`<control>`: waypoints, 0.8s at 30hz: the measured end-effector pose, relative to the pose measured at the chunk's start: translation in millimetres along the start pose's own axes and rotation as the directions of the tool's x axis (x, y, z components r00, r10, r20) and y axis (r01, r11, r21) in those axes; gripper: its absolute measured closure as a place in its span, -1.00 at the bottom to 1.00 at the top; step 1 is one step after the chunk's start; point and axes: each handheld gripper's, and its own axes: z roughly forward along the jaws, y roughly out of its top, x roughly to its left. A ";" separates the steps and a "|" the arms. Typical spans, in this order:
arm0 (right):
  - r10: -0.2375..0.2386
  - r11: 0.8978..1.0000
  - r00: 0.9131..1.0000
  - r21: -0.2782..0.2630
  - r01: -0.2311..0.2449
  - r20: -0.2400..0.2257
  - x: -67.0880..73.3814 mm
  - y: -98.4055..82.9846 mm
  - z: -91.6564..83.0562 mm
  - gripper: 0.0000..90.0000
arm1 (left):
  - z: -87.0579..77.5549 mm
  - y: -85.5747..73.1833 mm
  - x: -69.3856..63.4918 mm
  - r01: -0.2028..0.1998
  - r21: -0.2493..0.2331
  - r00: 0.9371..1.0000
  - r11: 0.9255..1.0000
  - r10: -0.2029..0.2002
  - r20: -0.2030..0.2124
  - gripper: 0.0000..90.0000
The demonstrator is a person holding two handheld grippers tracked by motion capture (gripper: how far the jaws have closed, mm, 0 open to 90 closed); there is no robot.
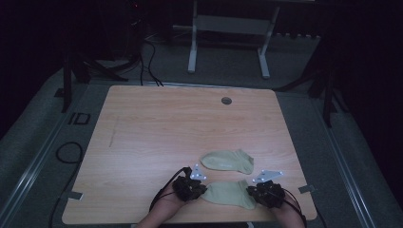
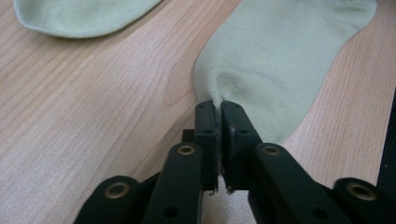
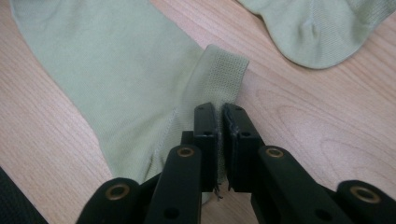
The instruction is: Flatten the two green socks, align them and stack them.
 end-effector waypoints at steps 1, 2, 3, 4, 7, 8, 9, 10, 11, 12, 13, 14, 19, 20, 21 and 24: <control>0.002 1.000 1.000 -0.003 -0.002 0.003 0.6 0.3 -0.4 0.88 | 0.0 0.2 -0.7 -0.002 -0.002 1.000 1.000 0.002 -0.005 0.91; 0.008 1.000 1.000 -0.012 -0.008 0.004 0.8 0.7 -1.2 0.89 | -0.5 0.5 -1.1 0.000 -0.004 1.000 1.000 -0.001 -0.008 0.92; 0.015 1.000 1.000 -0.022 -0.015 0.003 0.9 1.5 -2.9 0.89 | -1.5 0.9 -1.3 0.001 -0.007 1.000 1.000 -0.001 -0.006 0.93; 0.016 0.999 1.000 -0.030 -0.016 0.000 0.8 2.6 -5.3 0.89 | -2.8 1.6 -1.2 0.000 -0.011 1.000 1.000 0.000 -0.006 0.93; 0.018 0.998 1.000 -0.061 -0.018 -0.006 -0.8 8.6 -15.4 0.90 | -9.7 6.4 1.5 0.011 -0.029 1.000 1.000 -0.011 -0.002 0.93; 0.018 0.997 1.000 -0.074 -0.019 -0.005 -1.7 11.4 -19.4 0.90 | -12.6 8.7 2.8 0.013 -0.037 1.000 0.999 -0.013 -0.005 0.93; 0.019 0.996 1.000 -0.084 -0.020 -0.008 -3.3 14.5 -23.2 0.90 | -15.8 11.5 4.9 0.012 -0.041 1.000 0.999 -0.012 -0.007 0.93; 0.023 0.995 1.000 -0.096 -0.024 -0.012 -5.3 17.8 -27.0 0.90 | -18.3 14.5 6.8 0.021 -0.055 1.000 0.998 -0.021 -0.011 0.93; 0.030 0.993 1.000 -0.111 -0.031 -0.009 -7.3 21.2 -30.5 0.90 | -21.2 18.0 9.1 0.017 -0.059 1.000 0.998 -0.018 -0.020 0.93; 0.030 0.992 1.000 -0.119 -0.030 -0.003 -9.7 24.9 -33.4 0.90 | -24.0 21.9 11.6 0.016 -0.060 1.000 0.998 -0.017 -0.023 0.93; 0.037 0.991 0.999 -0.126 -0.037 -0.001 -12.5 28.6 -35.6 0.90 | -26.3 25.9 14.4 0.019 -0.068 0.999 0.998 -0.021 -0.026 0.93; 0.043 0.990 0.999 -0.135 -0.042 0.004 -16.0 32.4 -37.4 0.90 | -28.7 30.2 17.7 0.018 -0.070 0.999 0.997 -0.020 -0.032 0.93; 0.075 0.985 0.997 -0.155 -0.071 0.020 -34.2 50.6 -39.1 0.90 | -34.7 50.6 36.1 0.025 -0.080 0.998 0.996 -0.029 -0.048 0.93; 0.085 0.985 0.996 -0.154 -0.080 0.021 -38.0 53.8 -38.2 0.90 | -34.6 54.0 40.0 0.025 -0.077 0.998 0.997 -0.029 -0.055 0.93; 0.090 0.984 0.996 -0.155 -0.086 0.022 -41.8 56.9 -36.6 0.90 | -33.9 56.8 43.6 0.028 -0.077 0.998 0.997 -0.032 -0.059 0.93; 0.103 0.983 0.994 -0.152 -0.099 0.023 -48.3 61.9 -32.1 0.90 | -29.0 62.6 54.1 0.041 -0.072 0.997 0.997 -0.046 -0.060 0.93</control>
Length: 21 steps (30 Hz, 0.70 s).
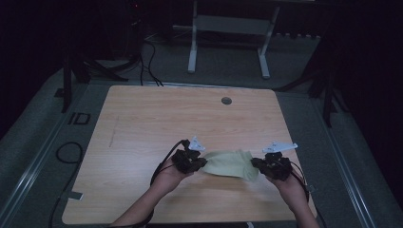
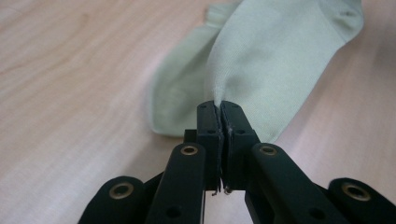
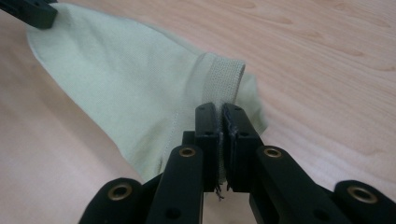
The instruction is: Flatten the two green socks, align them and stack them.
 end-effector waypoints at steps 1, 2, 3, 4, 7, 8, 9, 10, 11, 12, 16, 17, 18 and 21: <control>0.008 1.000 1.000 0.011 -0.008 0.003 -5.1 4.0 7.6 0.90 | 2.6 0.6 2.9 0.005 0.005 1.000 1.000 -0.005 -0.003 0.93; 0.013 1.000 1.000 0.015 -0.013 0.003 -7.0 5.1 11.4 0.89 | 5.6 0.9 5.4 0.006 0.015 1.000 1.000 -0.006 -0.006 0.93; 0.018 1.000 1.000 0.023 -0.018 -0.001 -8.7 5.9 15.2 0.89 | 8.8 0.7 7.7 0.010 0.020 1.000 1.000 -0.010 -0.010 0.93; 0.019 0.999 1.000 0.035 -0.019 -0.003 -10.4 6.3 19.1 0.89 | 12.1 0.2 10.1 0.015 0.026 1.000 1.000 -0.015 -0.012 0.93; 0.023 0.998 1.000 0.055 -0.023 0.001 -14.2 5.9 29.4 0.89 | 21.5 -1.8 16.5 0.029 0.039 1.000 0.999 -0.029 -0.007 0.93; 0.029 0.998 1.000 0.061 -0.029 -0.001 -16.0 5.6 32.6 0.89 | 24.1 -2.1 18.3 0.033 0.043 0.999 0.999 -0.032 -0.012 0.93; 0.032 0.997 0.999 0.066 -0.032 -0.003 -17.9 5.4 35.7 0.89 | 26.4 -2.4 20.0 0.041 0.044 0.999 0.998 -0.040 -0.005 0.93; 0.035 0.997 0.999 0.074 -0.035 0.000 -19.8 5.4 38.7 0.89 | 28.6 -2.3 20.9 0.043 0.045 0.999 0.998 -0.043 -0.010 0.93; 0.039 0.996 0.999 0.080 -0.039 0.002 -21.6 5.5 41.3 0.89 | 30.6 -2.1 21.7 0.045 0.045 0.999 0.998 -0.045 -0.008 0.93; 0.040 0.996 0.999 0.084 -0.040 0.003 -23.6 5.5 43.8 0.89 | 32.5 -1.8 22.5 0.047 0.045 0.999 0.998 -0.047 -0.004 0.93; 0.051 0.994 0.999 0.100 -0.052 0.014 -30.1 5.7 52.5 0.89 | 39.8 -0.7 25.1 0.054 0.054 0.999 0.997 -0.054 -0.001 0.93; 0.049 0.993 0.999 0.105 -0.051 0.017 -31.1 5.5 54.7 0.89 | 41.7 -1.0 25.3 0.055 0.057 0.998 0.997 -0.055 -0.003 0.93; 0.053 0.992 0.998 0.112 -0.054 0.017 -31.5 5.1 56.9 0.89 | 43.2 -1.4 25.7 0.055 0.060 0.998 0.997 -0.055 -0.006 0.93; 0.051 0.991 0.998 0.126 -0.053 0.020 -34.6 3.0 64.3 0.89 | 47.2 -3.6 26.6 0.061 0.065 0.998 0.996 -0.061 -0.004 0.93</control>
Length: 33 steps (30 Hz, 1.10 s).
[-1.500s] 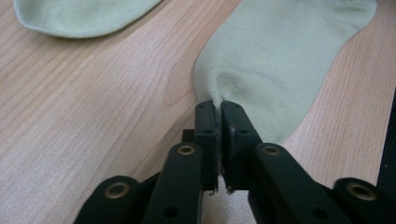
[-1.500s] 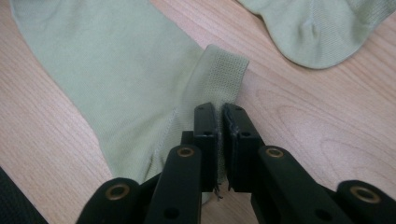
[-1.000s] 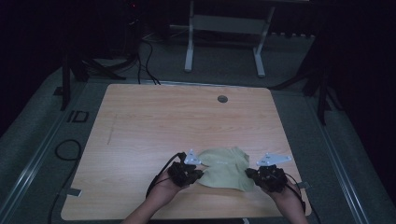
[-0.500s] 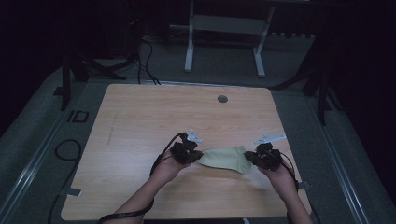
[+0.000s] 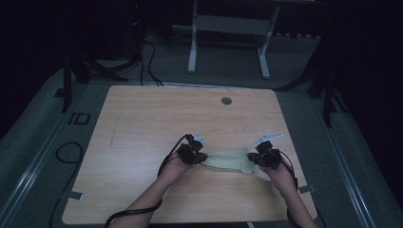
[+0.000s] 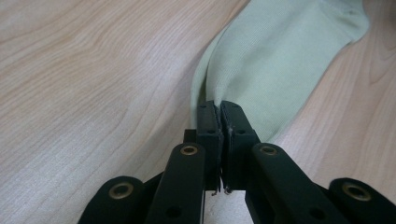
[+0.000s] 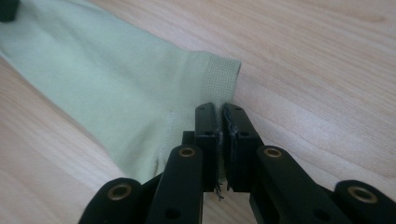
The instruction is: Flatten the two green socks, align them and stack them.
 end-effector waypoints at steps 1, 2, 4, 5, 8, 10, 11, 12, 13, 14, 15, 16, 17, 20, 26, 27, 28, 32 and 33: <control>0.006 1.000 1.000 0.006 -0.006 0.000 -1.1 -0.4 2.5 0.88 | 1.4 -0.6 -0.3 -0.002 0.001 1.000 1.000 0.002 0.004 0.92; 0.004 1.000 1.000 0.010 -0.004 0.000 -1.8 -1.0 5.2 0.87 | 3.0 -1.2 -0.6 -0.001 0.008 1.000 1.000 0.001 0.011 0.92; 0.004 1.000 1.000 0.024 -0.004 0.005 -2.6 -2.9 10.8 0.85 | 5.9 -2.6 -0.9 -0.005 0.009 1.000 1.000 0.005 0.010 0.84; 0.008 1.000 1.000 0.014 -0.008 0.000 -3.1 -3.9 11.8 0.84 | 7.2 -3.3 -0.7 0.002 0.006 1.000 1.000 -0.002 0.016 0.71; 0.012 1.000 1.000 0.009 -0.012 -0.004 -4.0 -4.4 11.7 0.82 | 9.6 -4.2 0.0 0.002 0.010 1.000 1.000 -0.002 0.016 0.52; 0.003 1.000 1.000 0.015 -0.003 -0.009 -4.0 -3.5 11.5 0.69 | 10.2 -3.5 -0.9 0.003 0.005 1.000 1.000 -0.003 0.011 0.45; 0.006 1.000 1.000 0.016 -0.005 -0.010 -3.9 -2.9 11.4 0.65 | 9.9 -3.4 -1.3 0.003 0.002 1.000 1.000 -0.003 0.014 0.42; 0.003 1.000 1.000 0.016 -0.003 -0.008 -3.8 -2.3 11.2 0.61 | 9.1 -3.4 -1.8 0.002 -0.001 1.000 1.000 -0.001 0.013 0.35; 0.000 1.000 1.000 0.013 0.000 -0.002 -3.5 -1.7 10.6 0.54 | 7.6 -3.5 -2.3 0.005 -0.009 1.000 1.000 -0.005 0.020 0.33; 0.002 1.000 1.000 0.010 -0.002 -0.006 -3.4 -1.0 9.9 0.44 | 5.5 -3.7 -3.4 0.006 -0.020 1.000 1.000 -0.006 0.026 0.31; 0.001 1.000 1.000 0.003 -0.001 -0.012 -3.2 -0.3 9.3 0.34 | 3.2 -3.8 -4.5 0.003 -0.028 1.000 1.000 -0.003 0.022 0.23; 0.000 1.000 1.000 -0.004 0.000 -0.013 -2.5 0.4 8.1 0.24 | 0.8 -3.7 -5.5 0.006 -0.038 1.000 0.999 -0.005 0.015 0.13; -0.004 1.000 1.000 -0.007 0.004 -0.010 -1.8 1.2 6.7 0.15 | -1.8 -3.7 -6.1 0.010 -0.050 1.000 0.999 -0.009 0.017 0.03; -0.018 0.999 1.000 -0.028 0.017 -0.019 0.5 4.0 1.9 -0.08 | -10.3 -4.6 -7.1 0.024 -0.079 0.999 0.997 -0.021 0.034 -0.20; -0.025 0.997 0.996 -0.076 0.019 -0.086 5.0 8.7 -8.6 -0.63 | -23.6 -9.2 -10.4 0.029 -0.117 0.999 0.993 -0.026 0.024 -0.48; -0.035 0.996 0.995 -0.082 0.028 -0.093 6.3 9.1 -9.5 -0.66 | -25.2 -10.5 -10.7 0.029 -0.123 1.000 0.992 -0.027 0.015 -0.55; -0.035 0.996 0.994 -0.084 0.027 -0.100 7.6 9.3 -10.5 -0.66 | -26.8 -12.1 -10.9 0.030 -0.128 1.000 0.991 -0.028 0.010 -0.64; -0.059 0.994 0.991 -0.098 0.048 -0.116 13.2 9.1 -13.4 -0.70 | -34.1 -19.5 -11.9 0.043 -0.155 0.999 0.987 -0.043 0.002 -0.69; -0.062 0.993 0.992 -0.104 0.050 -0.111 14.6 8.6 -14.1 -0.70 | -35.8 -21.6 -12.3 0.044 -0.160 0.999 0.986 -0.046 -0.004 -0.69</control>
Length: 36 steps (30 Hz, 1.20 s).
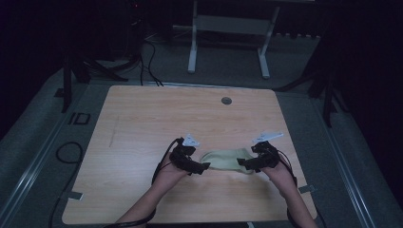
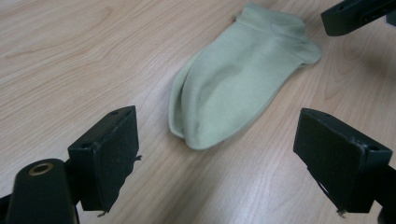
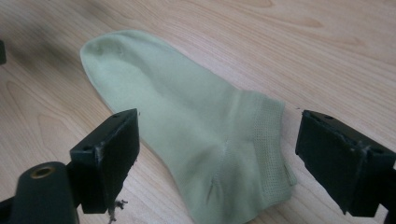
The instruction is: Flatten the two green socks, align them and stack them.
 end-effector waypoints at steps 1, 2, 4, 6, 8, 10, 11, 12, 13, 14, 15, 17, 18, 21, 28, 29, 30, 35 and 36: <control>-0.006 1.000 1.000 -0.004 0.006 0.001 1.5 -0.3 -0.3 -0.70 | -1.8 -1.7 -0.2 0.001 -0.005 1.000 1.000 -0.001 -0.003 -0.69; -0.013 1.000 1.000 -0.007 0.013 0.000 2.4 -0.6 -0.4 -0.70 | -3.5 -3.4 -0.2 0.002 -0.012 1.000 1.000 -0.002 -0.008 -0.69; -0.017 1.000 1.000 -0.017 0.017 0.017 3.6 -1.3 -1.0 -0.70 | -7.1 -6.2 0.5 0.001 -0.016 1.000 1.000 -0.001 -0.011 -0.69; -0.018 1.000 1.000 -0.024 0.018 0.024 3.9 -1.9 -1.7 -0.70 | -7.1 -6.2 0.5 0.001 -0.016 1.000 1.000 -0.001 -0.011 -0.69; -0.010 0.999 0.999 -0.045 0.011 0.032 3.2 -3.6 -3.4 -0.70 | -12.0 -11.8 1.2 0.007 -0.031 1.000 1.000 -0.008 -0.020 -0.69; -0.007 0.999 0.999 -0.054 0.009 0.040 3.0 -5.5 -5.2 -0.70 | -14.4 -15.3 0.9 0.003 -0.037 1.000 0.999 -0.004 -0.029 -0.71; -0.007 0.998 0.999 -0.059 0.010 0.045 3.2 -6.7 -6.3 -0.70 | -15.6 -17.3 0.3 0.002 -0.043 0.999 0.999 -0.004 -0.034 -0.71; -0.008 0.998 0.999 -0.062 0.011 0.047 3.0 -8.0 -7.3 -0.70 | -16.7 -19.2 -0.2 0.003 -0.049 0.999 0.999 -0.005 -0.039 -0.72; -0.007 0.998 0.999 -0.064 0.010 0.043 3.0 -9.5 -8.4 -0.70 | -17.6 -21.2 -0.4 0.002 -0.051 0.999 0.999 -0.004 -0.043 -0.74; -0.006 0.998 0.999 -0.066 0.009 0.042 2.8 -11.1 -9.3 -0.70 | -18.4 -23.1 -0.4 0.000 -0.046 0.999 0.999 -0.002 -0.043 -0.76; -0.007 0.998 0.999 -0.066 0.010 0.043 2.6 -12.8 -10.2 -0.70 | -18.8 -25.0 -0.4 -0.002 -0.041 0.999 0.999 0.000 -0.045 -0.76; -0.005 0.998 0.999 -0.066 0.007 0.041 1.9 -16.3 -11.9 -0.70 | -19.1 -28.9 -0.8 -0.001 -0.039 0.998 0.999 -0.001 -0.055 -0.81; -0.006 0.998 0.999 -0.065 0.008 0.043 1.4 -18.1 -12.7 -0.70 | -19.5 -30.7 -0.6 -0.001 -0.037 0.999 0.999 -0.001 -0.055 -0.82; -0.001 0.998 0.999 -0.063 0.003 0.039 0.9 -24.0 -15.1 -0.70 | -21.3 -36.2 -0.4 0.006 -0.033 0.999 0.999 -0.007 -0.053 -0.82; 0.002 0.998 0.999 -0.060 0.001 0.041 1.9 -41.2 -18.5 -0.70 | -23.9 -51.3 0.2 0.007 -0.023 0.998 1.000 -0.009 -0.062 -0.82; 0.006 0.998 0.999 -0.061 -0.003 0.036 1.9 -43.7 -18.8 -0.70 | -23.9 -53.5 0.3 0.010 -0.018 0.998 1.000 -0.011 -0.064 -0.82; 0.006 0.998 0.999 -0.062 -0.004 0.036 1.6 -46.1 -19.2 -0.70 | -24.3 -55.7 0.5 0.008 -0.014 0.998 1.000 -0.009 -0.064 -0.82; 0.016 0.997 0.999 -0.070 -0.013 0.046 0.1 -58.1 -21.8 -0.70 | -26.1 -66.1 1.0 0.019 -0.010 0.997 1.000 -0.020 -0.070 -0.82; 0.021 0.997 0.999 -0.070 -0.018 0.044 -0.3 -60.5 -22.7 -0.70 | -26.6 -68.0 1.2 0.021 -0.010 0.997 1.000 -0.022 -0.070 -0.82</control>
